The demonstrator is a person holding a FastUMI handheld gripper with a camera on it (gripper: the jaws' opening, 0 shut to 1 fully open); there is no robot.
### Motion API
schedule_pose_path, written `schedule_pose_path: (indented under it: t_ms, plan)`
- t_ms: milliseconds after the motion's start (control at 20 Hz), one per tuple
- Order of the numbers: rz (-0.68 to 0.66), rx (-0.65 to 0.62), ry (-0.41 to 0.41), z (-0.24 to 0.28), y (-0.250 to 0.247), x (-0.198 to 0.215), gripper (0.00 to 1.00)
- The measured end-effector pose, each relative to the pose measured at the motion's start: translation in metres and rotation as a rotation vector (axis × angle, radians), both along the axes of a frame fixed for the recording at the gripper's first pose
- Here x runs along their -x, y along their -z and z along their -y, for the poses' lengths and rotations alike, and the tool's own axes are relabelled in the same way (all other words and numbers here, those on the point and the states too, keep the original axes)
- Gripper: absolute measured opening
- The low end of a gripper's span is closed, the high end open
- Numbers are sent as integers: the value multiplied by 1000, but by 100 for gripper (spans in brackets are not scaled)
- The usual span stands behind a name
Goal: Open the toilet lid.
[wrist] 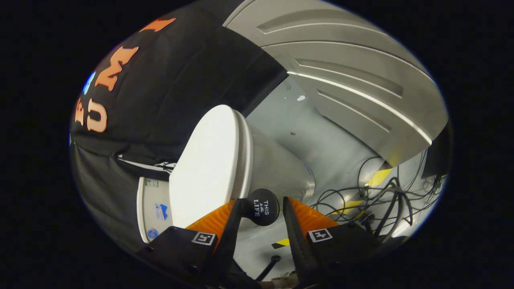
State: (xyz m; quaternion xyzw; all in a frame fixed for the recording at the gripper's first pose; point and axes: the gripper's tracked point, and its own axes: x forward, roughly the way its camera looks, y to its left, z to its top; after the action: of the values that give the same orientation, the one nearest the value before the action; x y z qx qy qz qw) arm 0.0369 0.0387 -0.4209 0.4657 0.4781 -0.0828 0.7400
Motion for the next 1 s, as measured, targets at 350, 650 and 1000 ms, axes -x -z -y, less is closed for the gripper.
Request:
schedule_pose_path:
  t_ms: [350,650,1000]
  plan:
    - [69,8,77,15,-7,-6,53]
    - [137,-81,124,17,-17,-15,18]
    - [153,-101,115,19,-22,-9,8]
